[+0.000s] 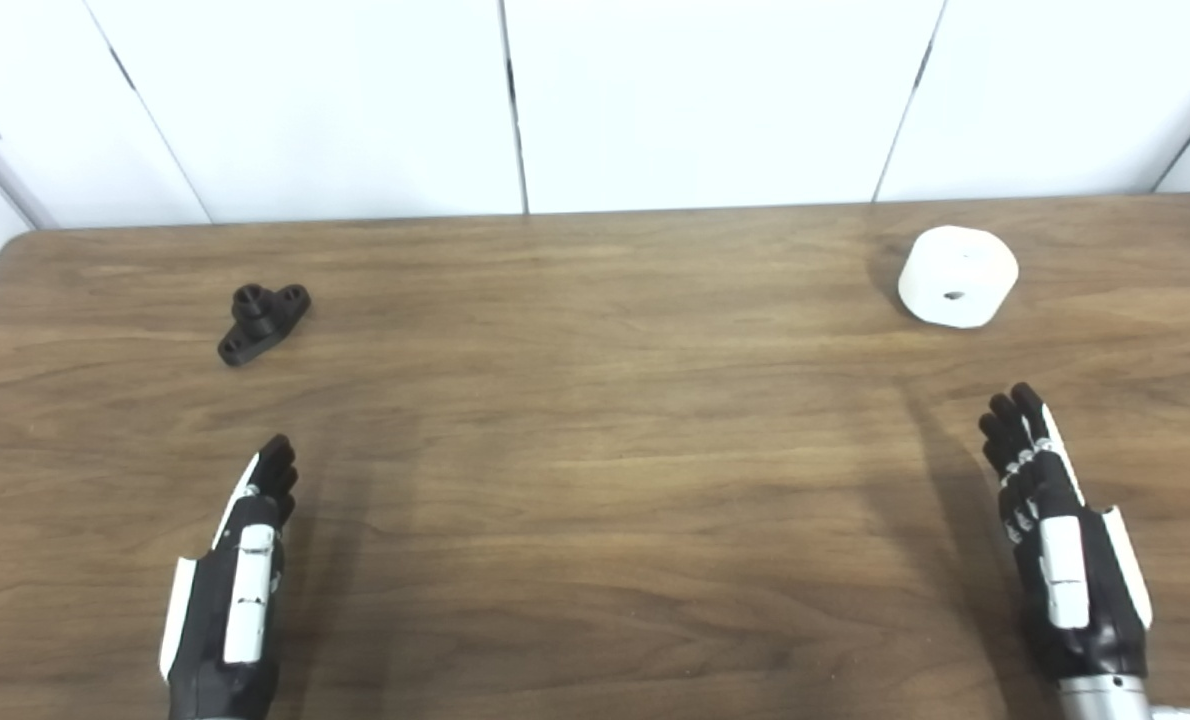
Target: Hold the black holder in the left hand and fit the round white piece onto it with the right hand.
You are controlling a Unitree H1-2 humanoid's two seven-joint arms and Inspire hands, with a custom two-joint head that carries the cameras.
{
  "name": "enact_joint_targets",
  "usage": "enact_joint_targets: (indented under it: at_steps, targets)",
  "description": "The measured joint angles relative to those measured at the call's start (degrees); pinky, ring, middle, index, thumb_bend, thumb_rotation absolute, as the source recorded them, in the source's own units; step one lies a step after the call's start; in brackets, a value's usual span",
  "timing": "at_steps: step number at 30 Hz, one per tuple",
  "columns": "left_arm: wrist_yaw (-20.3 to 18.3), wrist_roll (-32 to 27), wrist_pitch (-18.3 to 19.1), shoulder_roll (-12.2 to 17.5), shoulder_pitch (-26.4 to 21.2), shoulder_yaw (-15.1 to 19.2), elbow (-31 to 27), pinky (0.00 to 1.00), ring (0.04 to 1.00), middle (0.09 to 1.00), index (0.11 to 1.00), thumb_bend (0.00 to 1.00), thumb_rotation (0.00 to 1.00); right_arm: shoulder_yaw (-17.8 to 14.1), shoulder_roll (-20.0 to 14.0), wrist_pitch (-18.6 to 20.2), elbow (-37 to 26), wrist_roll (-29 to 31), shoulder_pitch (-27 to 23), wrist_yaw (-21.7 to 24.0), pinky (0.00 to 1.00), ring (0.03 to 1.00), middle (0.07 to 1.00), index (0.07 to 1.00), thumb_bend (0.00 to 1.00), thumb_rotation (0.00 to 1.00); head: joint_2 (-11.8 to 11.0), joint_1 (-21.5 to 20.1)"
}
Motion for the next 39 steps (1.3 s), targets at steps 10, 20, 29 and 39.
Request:
enact_joint_targets:
  at_steps: [10,20,29,39]
  targets:
    - [0.02,0.32,-0.01,-0.01,0.1,-0.16,0.0,1.0,0.972,0.963,0.942,0.47,0.93,-0.11,-0.02,-0.07,0.03,0.2,0.01,0.32,1.0,0.962,0.967,0.981,0.62,0.99,-0.18,2.72]
    - [0.81,3.0,-3.2,-0.37,0.22,-2.05,1.48,0.99,0.943,0.933,0.91,0.41,0.91,-1.54,-1.99,-3.18,2.08,2.14,-0.25,2.1,1.0,0.998,0.994,0.999,0.63,1.0,-5.71,12.66]
    - [3.16,5.94,-8.38,-0.48,0.22,-4.0,5.46,0.94,0.932,0.93,0.903,0.41,0.87,-2.27,-3.27,-5.35,4.23,2.31,-0.88,2.69,1.0,0.997,0.982,0.991,0.72,1.0,-12.12,16.35]
    - [4.47,6.83,-12.98,-0.5,0.06,-4.78,8.18,0.93,0.929,0.932,0.903,0.39,0.82,-2.56,-3.28,-8.78,5.75,3.19,-1.35,2.8,1.0,0.963,0.945,0.944,0.61,1.0,-15.65,16.17]
